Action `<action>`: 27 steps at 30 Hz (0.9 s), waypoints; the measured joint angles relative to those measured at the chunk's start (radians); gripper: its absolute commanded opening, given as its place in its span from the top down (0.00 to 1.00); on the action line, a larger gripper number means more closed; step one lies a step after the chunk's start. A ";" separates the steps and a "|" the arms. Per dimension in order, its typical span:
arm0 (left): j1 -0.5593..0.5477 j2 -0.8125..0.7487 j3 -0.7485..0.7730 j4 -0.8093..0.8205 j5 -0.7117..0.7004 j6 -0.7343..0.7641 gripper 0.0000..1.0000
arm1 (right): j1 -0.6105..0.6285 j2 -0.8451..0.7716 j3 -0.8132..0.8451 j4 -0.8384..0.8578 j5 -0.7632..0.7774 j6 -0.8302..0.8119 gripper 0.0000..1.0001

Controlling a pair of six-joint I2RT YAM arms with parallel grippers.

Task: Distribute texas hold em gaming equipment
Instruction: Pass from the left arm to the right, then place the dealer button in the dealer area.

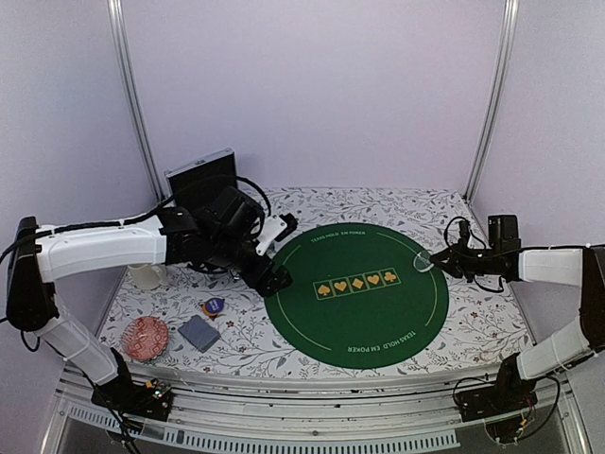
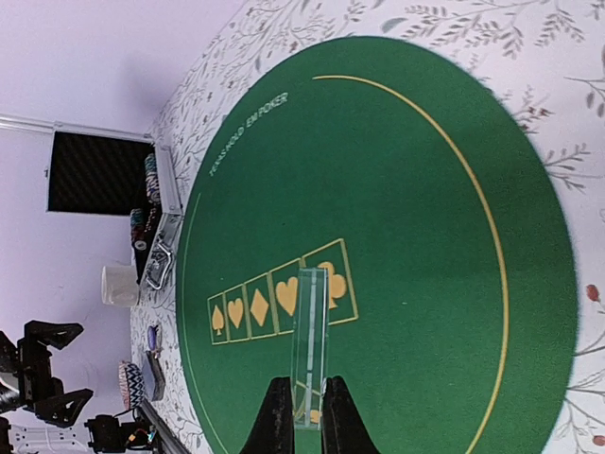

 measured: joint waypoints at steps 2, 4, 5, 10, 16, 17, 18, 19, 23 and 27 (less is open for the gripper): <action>0.023 0.005 -0.017 0.000 0.007 -0.016 0.02 | -0.032 0.026 -0.002 -0.008 0.002 -0.017 0.99; 0.042 0.008 -0.034 -0.001 0.014 -0.033 0.02 | -0.044 0.080 0.008 -0.008 0.002 -0.036 0.98; 0.050 0.009 -0.042 -0.002 0.015 -0.038 0.02 | -0.047 0.112 0.016 -0.008 0.002 -0.045 0.98; 0.062 0.009 -0.071 -0.001 0.018 -0.072 0.02 | -0.059 0.253 0.051 0.020 -0.016 -0.056 0.98; 0.074 0.009 -0.117 -0.003 0.019 -0.102 0.02 | -0.065 0.343 0.095 0.072 -0.074 -0.048 0.68; 0.077 0.009 -0.123 -0.004 0.019 -0.106 0.02 | -0.065 0.346 0.095 0.072 -0.074 -0.047 0.62; 0.078 0.009 -0.127 -0.006 0.019 -0.109 0.02 | -0.065 0.346 0.096 0.066 -0.069 -0.047 0.55; 0.079 0.009 -0.131 -0.006 0.019 -0.113 0.02 | -0.065 0.346 0.100 0.056 -0.060 -0.051 0.49; 0.080 0.009 -0.142 -0.006 0.019 -0.126 0.02 | -0.063 0.337 0.123 -0.019 0.003 -0.075 0.32; 0.094 0.009 -0.155 -0.005 0.019 -0.145 0.02 | -0.056 0.272 0.159 -0.140 0.106 -0.120 0.12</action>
